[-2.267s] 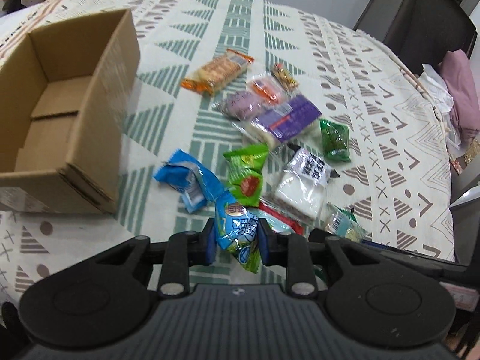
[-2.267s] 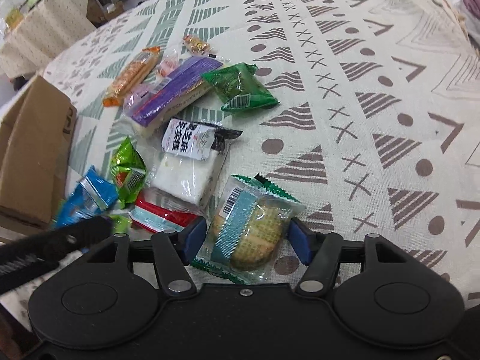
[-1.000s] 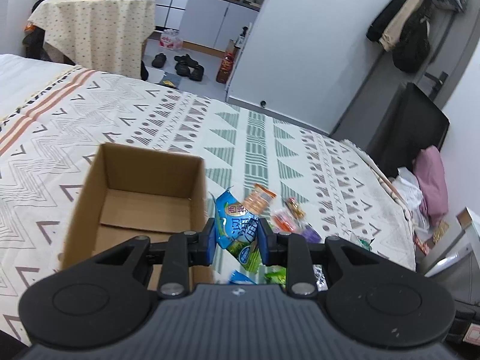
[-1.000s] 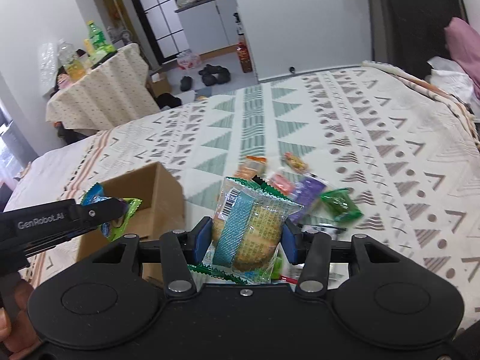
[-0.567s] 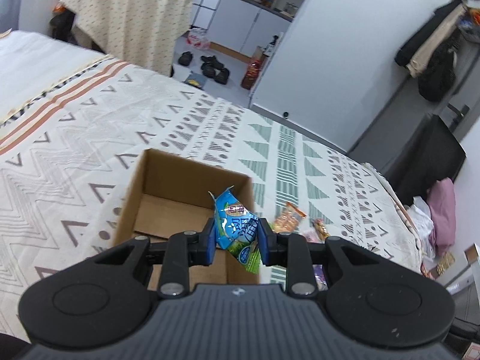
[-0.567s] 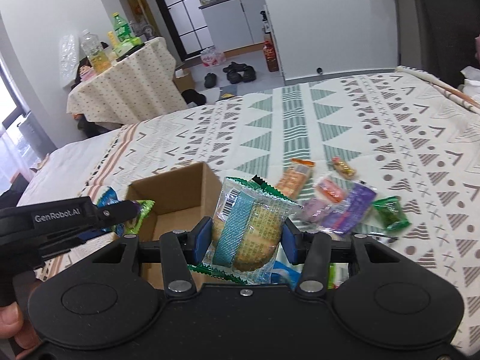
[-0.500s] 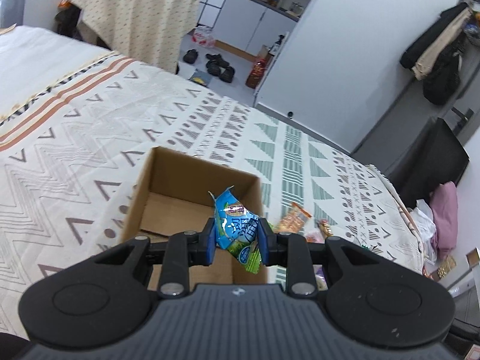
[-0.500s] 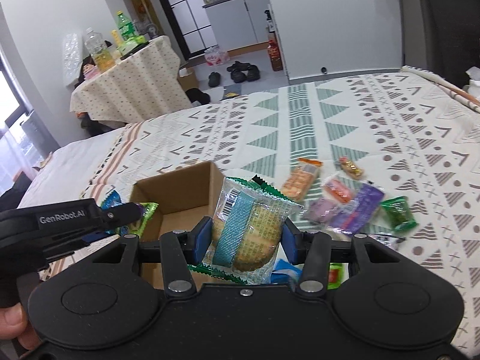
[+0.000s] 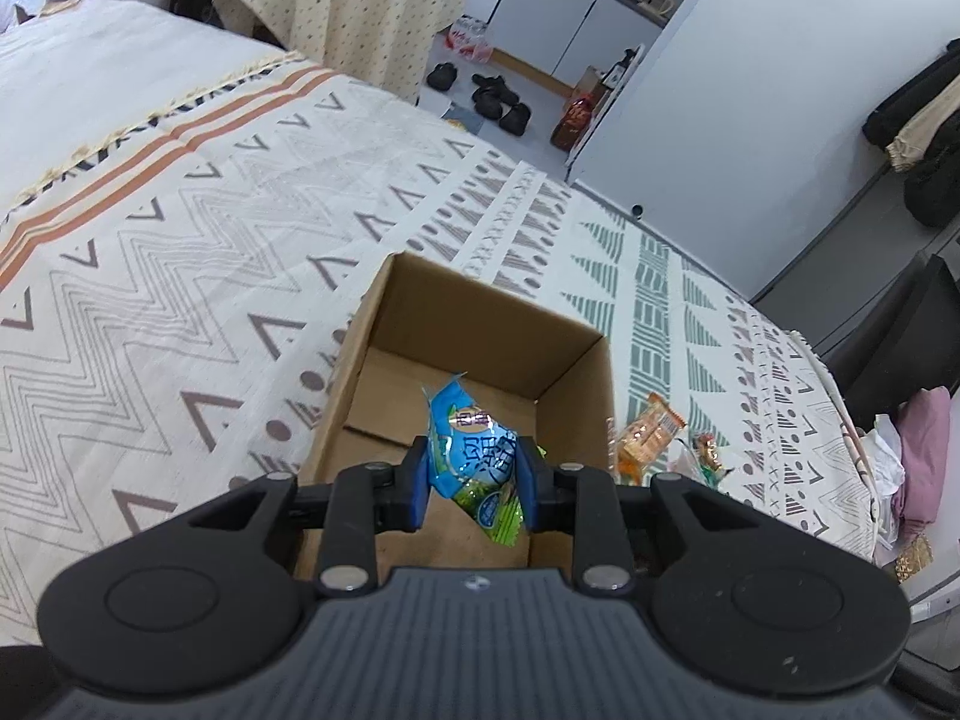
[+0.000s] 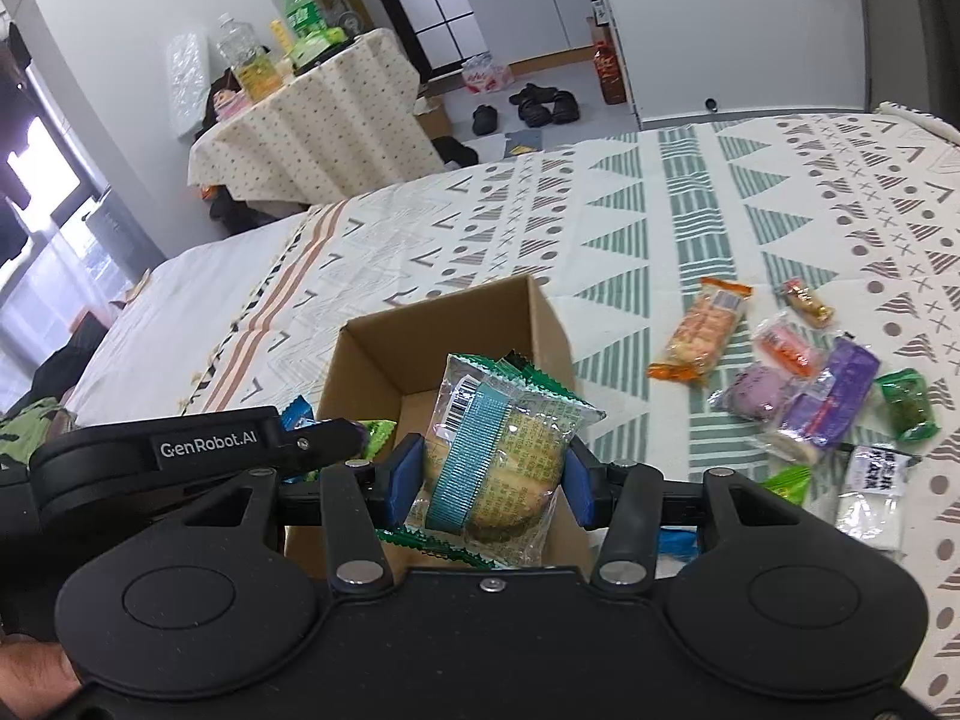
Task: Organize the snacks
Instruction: 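Carry both snacks over the cardboard box and open both tools to drop them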
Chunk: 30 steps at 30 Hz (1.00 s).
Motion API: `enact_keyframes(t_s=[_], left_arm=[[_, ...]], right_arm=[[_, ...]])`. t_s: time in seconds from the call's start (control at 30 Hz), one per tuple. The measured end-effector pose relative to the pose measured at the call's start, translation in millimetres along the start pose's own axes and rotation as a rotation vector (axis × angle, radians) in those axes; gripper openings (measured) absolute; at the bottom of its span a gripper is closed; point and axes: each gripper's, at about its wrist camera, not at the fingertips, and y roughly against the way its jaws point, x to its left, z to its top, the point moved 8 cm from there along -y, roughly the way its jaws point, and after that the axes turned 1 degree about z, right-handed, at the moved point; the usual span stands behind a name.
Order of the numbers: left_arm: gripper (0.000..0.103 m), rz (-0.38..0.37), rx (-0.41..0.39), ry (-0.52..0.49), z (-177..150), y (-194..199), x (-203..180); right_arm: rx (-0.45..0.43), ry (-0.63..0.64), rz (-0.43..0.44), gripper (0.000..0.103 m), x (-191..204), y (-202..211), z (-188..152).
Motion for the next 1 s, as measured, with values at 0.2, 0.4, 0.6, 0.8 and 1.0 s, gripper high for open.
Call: enact_keyframes(t_s=[0.2, 0.4, 0.6, 0.8, 1.0], left_arm=[[0.032, 0.03, 0.01, 0.033, -2, 6, 12], [0.057, 0.067, 0.006, 0.079, 0, 12, 23], [0.078, 0.081, 0.004, 0.079, -3, 16, 16], [0.089, 0.107, 0.011, 0.057, -13, 20, 1], [0.095, 0.119, 0.02, 0.016, -26, 23, -18]], right_arm=[[0.018, -0.003, 0.023, 0.048, 7, -12, -3], [0.019, 0.003, 0.026, 0.057, 7, -12, -3], [-0.024, -0.005, -0.009, 0.079, -10, 10, 1], [-0.063, -0.022, -0.067, 0.092, -37, 35, -2], [-0.087, -0.047, -0.114, 0.097, -65, 53, -8]])
